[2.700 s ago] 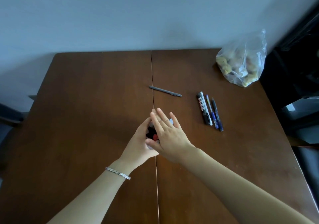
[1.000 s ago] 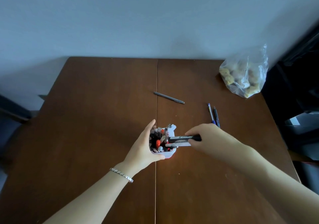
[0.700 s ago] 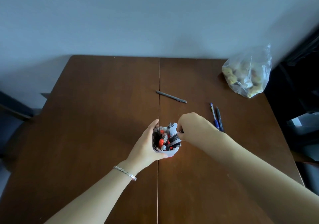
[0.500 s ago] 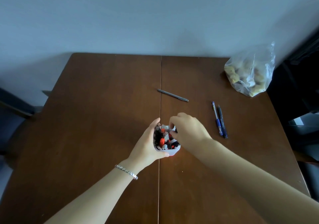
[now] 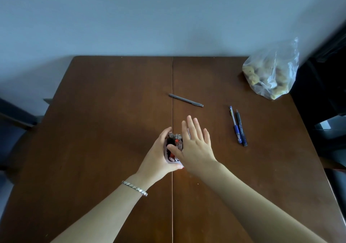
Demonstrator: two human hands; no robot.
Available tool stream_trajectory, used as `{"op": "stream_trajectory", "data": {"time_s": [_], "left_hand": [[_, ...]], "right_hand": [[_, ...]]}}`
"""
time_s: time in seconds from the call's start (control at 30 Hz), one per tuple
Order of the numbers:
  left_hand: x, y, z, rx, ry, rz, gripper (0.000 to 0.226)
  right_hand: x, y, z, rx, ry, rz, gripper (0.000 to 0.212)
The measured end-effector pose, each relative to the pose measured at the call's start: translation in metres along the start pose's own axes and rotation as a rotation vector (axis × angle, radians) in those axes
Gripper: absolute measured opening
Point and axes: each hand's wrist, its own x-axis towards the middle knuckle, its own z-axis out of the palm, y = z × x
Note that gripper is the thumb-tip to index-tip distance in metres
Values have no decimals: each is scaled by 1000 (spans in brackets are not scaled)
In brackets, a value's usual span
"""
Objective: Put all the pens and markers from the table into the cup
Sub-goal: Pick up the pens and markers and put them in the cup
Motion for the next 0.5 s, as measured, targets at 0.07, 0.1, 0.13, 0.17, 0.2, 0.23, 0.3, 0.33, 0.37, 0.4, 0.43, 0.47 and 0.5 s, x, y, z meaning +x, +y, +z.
{"op": "stream_trajectory", "data": {"time_s": [0.07,0.1,0.13,0.17,0.2,0.23,0.3,0.33,0.37,0.4,0.43,0.47,0.5], "left_hand": [[0,0,0,24,1,6,104],[0,0,0,18,-1,8,103],[-1,1,-1,5,-6,8,101],[-1,2,-1,-3,-12,4,99],[-1,3,-2,-3,-19,0,97],[-1,4,-2,4,-28,-3,97],[-1,6,-3,15,-40,-12,98],[-1,7,-3,20,-44,-19,98],[0,7,-3,25,-48,-27,98],[1,7,-4,27,-51,-34,99],[2,6,-4,26,-53,-39,99],[2,6,-4,25,-56,-43,99],[3,6,-5,25,-60,-45,99]], "right_hand": [[-1,0,-9,63,-123,-8,82],[-2,6,-12,187,-176,-11,79],[-2,14,-15,359,-179,0,73],[-1,28,-17,533,-97,38,62],[3,47,-17,637,50,119,51],[8,70,-17,643,201,236,43],[18,114,-15,520,295,494,38],[23,133,-12,457,259,611,40],[28,148,-8,401,202,703,43],[33,158,-4,355,151,761,46],[38,165,1,320,113,785,50],[42,168,6,291,90,789,52],[46,170,10,260,77,778,51]]}}
